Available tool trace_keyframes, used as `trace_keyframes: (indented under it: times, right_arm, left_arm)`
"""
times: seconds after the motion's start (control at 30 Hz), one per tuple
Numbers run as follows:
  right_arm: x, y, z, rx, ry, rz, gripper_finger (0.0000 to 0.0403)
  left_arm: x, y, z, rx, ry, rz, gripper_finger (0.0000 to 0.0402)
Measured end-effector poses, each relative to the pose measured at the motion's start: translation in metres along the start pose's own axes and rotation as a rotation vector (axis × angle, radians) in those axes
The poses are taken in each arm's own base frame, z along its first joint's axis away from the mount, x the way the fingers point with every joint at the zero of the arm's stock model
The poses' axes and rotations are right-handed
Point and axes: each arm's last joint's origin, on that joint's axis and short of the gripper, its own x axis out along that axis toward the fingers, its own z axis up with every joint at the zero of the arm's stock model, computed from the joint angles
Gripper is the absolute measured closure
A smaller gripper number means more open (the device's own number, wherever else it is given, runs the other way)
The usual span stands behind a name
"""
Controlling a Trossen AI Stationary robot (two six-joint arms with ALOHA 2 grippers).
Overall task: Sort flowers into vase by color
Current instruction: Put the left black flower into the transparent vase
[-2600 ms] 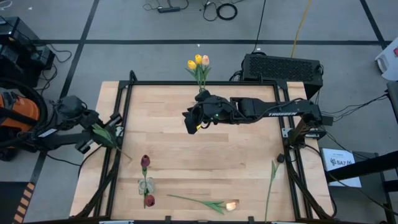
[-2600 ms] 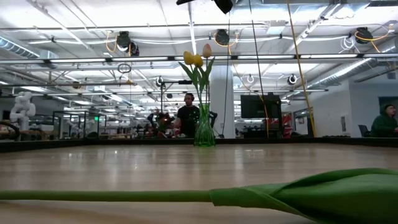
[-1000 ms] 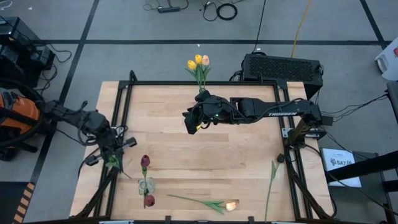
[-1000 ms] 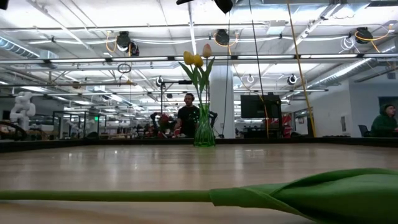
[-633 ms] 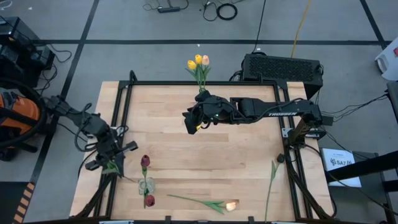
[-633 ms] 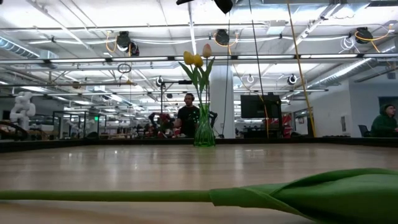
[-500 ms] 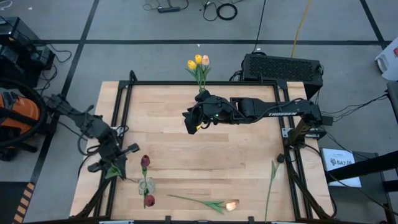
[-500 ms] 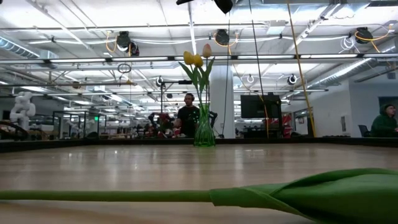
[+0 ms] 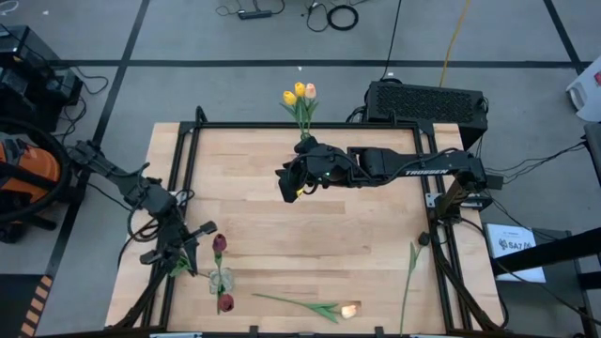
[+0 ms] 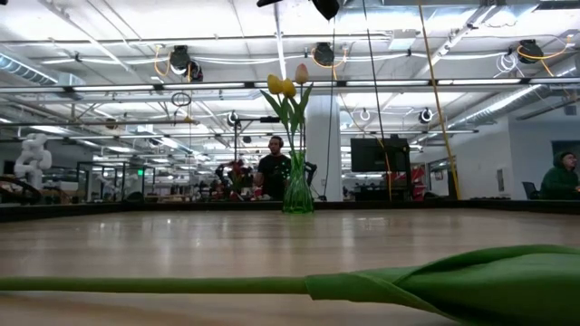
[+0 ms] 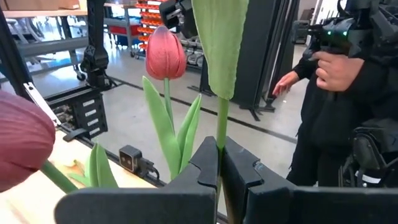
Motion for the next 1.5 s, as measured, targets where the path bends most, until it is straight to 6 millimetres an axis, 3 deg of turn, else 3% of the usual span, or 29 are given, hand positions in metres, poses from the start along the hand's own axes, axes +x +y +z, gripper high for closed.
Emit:
trace_keyframes:
  times: [0.77, 1.13, 1.5]
  right_arm:
    - [0.0, 0.0, 0.0, 0.0, 0.0, 0.0, 0.0261]
    - [0.0, 0.0, 0.0, 0.0, 0.0, 0.0, 0.0261]
    - [0.0, 0.0, 0.0, 0.0, 0.0, 0.0, 0.0261]
  left_arm:
    - [0.008, 0.002, -0.062, 0.001, -0.084, -0.006, 0.0399]
    - [0.008, 0.002, -0.091, -0.037, -0.022, 0.012, 0.0386]
    - [0.008, 0.002, -0.095, -0.053, 0.002, 0.015, 0.0383]
